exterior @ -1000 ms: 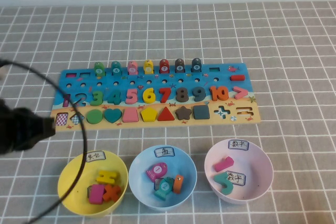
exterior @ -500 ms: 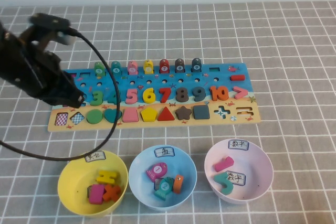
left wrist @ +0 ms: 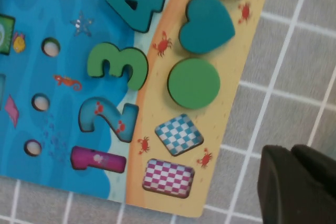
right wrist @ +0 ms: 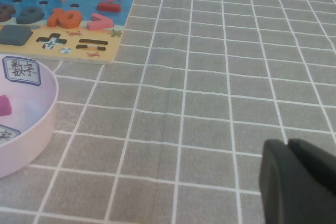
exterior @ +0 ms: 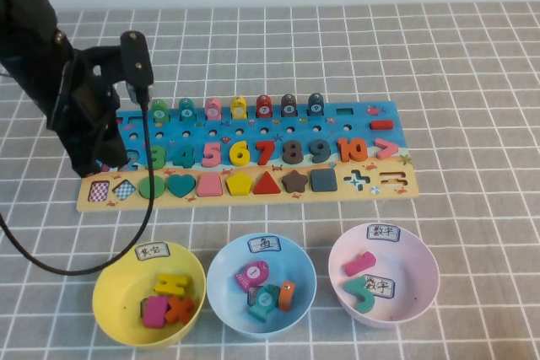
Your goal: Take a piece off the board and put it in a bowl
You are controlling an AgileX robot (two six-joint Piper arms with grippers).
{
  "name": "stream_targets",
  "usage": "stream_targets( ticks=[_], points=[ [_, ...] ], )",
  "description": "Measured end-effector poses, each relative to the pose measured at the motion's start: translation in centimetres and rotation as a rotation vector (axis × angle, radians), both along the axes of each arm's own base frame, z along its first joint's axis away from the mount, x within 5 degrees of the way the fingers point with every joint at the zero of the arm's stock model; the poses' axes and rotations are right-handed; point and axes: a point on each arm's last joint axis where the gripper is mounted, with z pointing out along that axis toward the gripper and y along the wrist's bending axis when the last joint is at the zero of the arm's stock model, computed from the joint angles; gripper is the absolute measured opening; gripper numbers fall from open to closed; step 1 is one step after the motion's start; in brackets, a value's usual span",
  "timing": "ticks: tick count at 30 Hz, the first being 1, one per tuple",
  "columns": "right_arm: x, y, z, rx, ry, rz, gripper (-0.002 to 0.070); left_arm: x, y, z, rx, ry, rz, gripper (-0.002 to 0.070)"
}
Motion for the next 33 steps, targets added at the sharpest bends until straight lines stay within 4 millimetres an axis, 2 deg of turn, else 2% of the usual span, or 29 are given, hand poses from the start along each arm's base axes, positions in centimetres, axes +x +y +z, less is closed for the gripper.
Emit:
stream_targets(
  ticks=[9,16,19,22,24,26,31,33],
  points=[
    [0.0,0.0,0.0,0.000,0.000,0.000,-0.0017,1.2,-0.6,-1.5,-0.030,-0.008,-0.032,-0.0003],
    [0.0,0.0,0.0,0.000,0.000,0.000,-0.0017,1.7,-0.8,-2.6,-0.081,0.052,0.204,-0.0003],
    [0.0,0.0,0.0,0.000,0.000,0.000,-0.0017,1.7,-1.0,-2.6,-0.091,0.055,0.188,-0.0003],
    [0.0,0.0,0.0,0.000,-0.002,0.000,-0.0017,1.5,-1.1,-2.6,-0.087,0.050,0.098,0.0008],
    [0.0,0.0,0.0,0.000,-0.002,0.000,-0.0017,1.5,-1.1,-2.6,-0.090,0.044,0.061,0.0042],
    [0.0,0.0,0.0,0.000,-0.002,0.000,-0.0017,1.5,-1.2,-2.6,-0.093,0.041,0.052,0.0107],
    [0.0,0.0,0.0,0.000,-0.002,0.000,-0.0017,1.8,-1.3,-3.3,-0.102,0.048,0.041,0.0388],
    [0.0,0.0,0.0,0.000,-0.002,0.000,-0.0017,2.1,-1.4,-3.7,-0.097,0.042,0.014,0.0456]
  ],
)
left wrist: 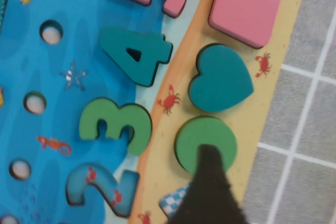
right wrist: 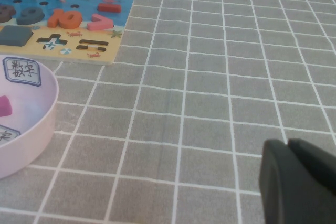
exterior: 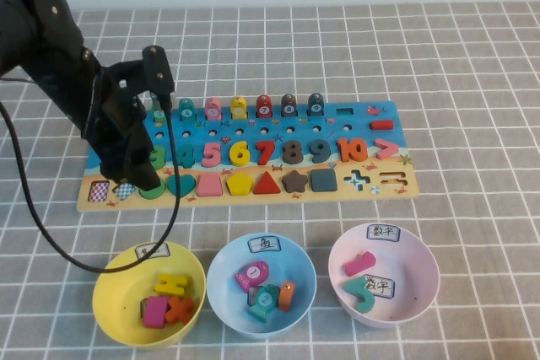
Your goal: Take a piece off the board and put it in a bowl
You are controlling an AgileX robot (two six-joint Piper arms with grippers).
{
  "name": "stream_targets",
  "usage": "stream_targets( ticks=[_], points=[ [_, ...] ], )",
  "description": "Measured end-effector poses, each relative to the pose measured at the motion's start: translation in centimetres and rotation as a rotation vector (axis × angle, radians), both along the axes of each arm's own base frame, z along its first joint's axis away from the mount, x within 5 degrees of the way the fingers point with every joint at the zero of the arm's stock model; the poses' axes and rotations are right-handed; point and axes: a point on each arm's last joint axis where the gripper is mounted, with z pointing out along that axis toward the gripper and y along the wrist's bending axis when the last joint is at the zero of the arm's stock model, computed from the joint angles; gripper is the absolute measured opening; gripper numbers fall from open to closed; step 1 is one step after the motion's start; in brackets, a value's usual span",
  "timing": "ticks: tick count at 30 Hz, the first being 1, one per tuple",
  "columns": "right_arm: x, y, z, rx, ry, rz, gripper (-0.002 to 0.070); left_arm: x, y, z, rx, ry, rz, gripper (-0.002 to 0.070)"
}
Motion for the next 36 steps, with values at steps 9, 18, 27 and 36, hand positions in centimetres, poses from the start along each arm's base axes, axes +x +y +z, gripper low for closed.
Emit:
stream_targets(
  ticks=[9,18,27,36],
  points=[
    [0.0,0.0,0.0,0.000,0.000,0.000,-0.0017,0.5,-0.1,-1.3,0.030,-0.046,-0.220,0.0512],
    [0.0,0.0,0.0,0.000,0.000,0.000,-0.0017,1.1,0.1,-3.7,0.083,-0.007,-0.261,0.0515],
    [0.0,0.0,0.0,0.000,-0.003,0.000,-0.0017,1.6,0.3,-3.7,0.104,-0.054,-0.260,0.0515],
    [0.0,-0.1,0.0,-0.028,-0.006,-0.002,-0.0017,1.8,0.2,-3.9,0.112,-0.083,-0.288,0.0515]
  ],
)
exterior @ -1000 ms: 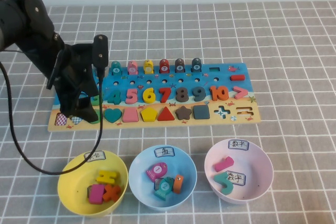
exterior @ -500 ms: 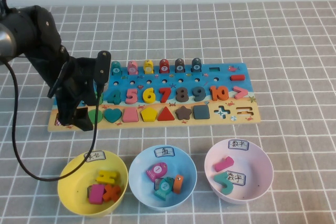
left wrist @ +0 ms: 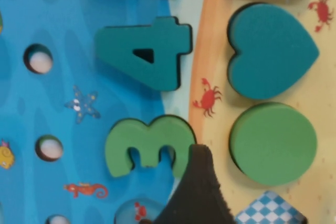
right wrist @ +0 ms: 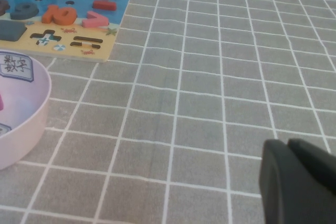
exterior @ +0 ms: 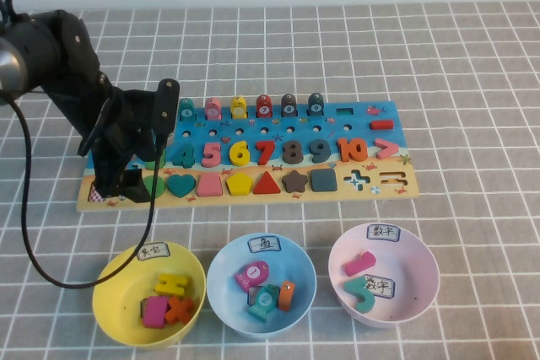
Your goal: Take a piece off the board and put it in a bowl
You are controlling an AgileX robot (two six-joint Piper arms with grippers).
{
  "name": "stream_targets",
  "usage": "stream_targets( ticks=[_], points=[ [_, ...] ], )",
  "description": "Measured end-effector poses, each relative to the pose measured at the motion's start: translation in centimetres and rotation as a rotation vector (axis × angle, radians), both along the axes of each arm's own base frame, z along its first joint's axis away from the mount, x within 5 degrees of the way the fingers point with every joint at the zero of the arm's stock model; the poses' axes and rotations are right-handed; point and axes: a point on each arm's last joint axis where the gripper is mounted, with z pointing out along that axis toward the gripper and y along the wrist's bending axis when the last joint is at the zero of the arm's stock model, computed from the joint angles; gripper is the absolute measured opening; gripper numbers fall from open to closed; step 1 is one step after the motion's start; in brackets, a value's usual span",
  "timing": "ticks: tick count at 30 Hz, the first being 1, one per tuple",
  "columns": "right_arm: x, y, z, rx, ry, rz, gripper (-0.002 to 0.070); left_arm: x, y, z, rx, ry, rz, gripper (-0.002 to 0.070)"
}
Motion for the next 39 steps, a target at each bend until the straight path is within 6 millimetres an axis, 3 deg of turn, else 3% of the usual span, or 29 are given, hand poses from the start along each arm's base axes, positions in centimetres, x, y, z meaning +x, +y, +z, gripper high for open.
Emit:
stream_targets(
  ticks=[5,21,39],
  points=[
    [0.0,0.0,0.0,-0.009,0.000,-0.001,-0.0017,0.3,-0.1,-1.0,0.004,0.012,-0.003,0.0514],
    [0.0,-0.1,0.0,-0.016,-0.001,-0.001,-0.0017,0.3,-0.1,-1.1,0.005,0.023,-0.005,0.0515],
    [0.0,-0.1,0.0,-0.016,-0.001,-0.001,-0.0017,-0.6,-1.1,0.8,-0.002,0.019,-0.037,0.0514]
  ],
)
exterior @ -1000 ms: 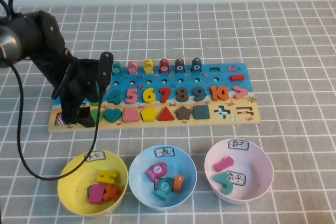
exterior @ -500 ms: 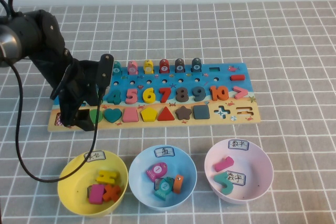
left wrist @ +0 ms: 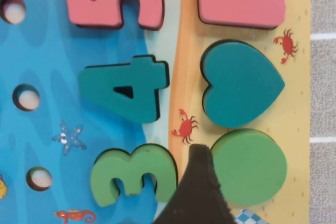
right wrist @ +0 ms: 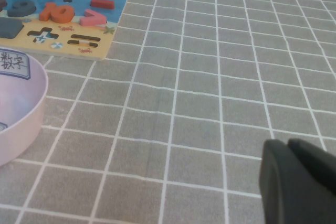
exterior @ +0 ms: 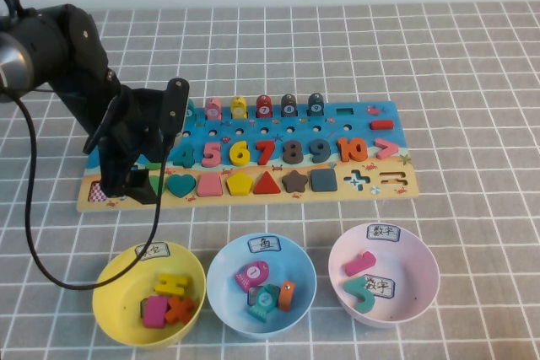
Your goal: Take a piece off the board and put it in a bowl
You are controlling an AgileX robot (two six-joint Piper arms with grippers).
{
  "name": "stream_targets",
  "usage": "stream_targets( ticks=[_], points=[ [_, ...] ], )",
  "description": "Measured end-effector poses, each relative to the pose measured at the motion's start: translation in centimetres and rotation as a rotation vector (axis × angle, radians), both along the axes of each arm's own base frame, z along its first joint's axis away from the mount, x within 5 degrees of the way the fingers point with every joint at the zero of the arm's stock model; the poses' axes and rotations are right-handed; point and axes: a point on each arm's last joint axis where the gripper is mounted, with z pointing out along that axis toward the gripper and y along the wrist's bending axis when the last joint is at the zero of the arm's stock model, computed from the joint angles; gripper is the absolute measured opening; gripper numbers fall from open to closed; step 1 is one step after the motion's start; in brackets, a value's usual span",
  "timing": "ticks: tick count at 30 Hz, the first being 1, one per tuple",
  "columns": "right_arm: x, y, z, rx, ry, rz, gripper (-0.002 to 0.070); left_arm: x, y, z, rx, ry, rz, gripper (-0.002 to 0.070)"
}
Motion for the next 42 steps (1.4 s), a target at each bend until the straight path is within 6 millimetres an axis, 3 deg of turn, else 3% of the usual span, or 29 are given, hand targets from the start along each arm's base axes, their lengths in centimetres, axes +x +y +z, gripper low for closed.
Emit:
stream_targets(
  ticks=[32,42],
  points=[
    [0.0,0.0,0.0,0.000,0.000,0.000,-0.0017,-0.5,0.0,-0.7,-0.010,0.031,0.006,0.0477],
    [0.0,0.0,0.0,0.000,0.000,0.000,-0.0017,-0.3,-0.2,-1.7,0.008,0.050,-0.003,0.0477]
  ],
)
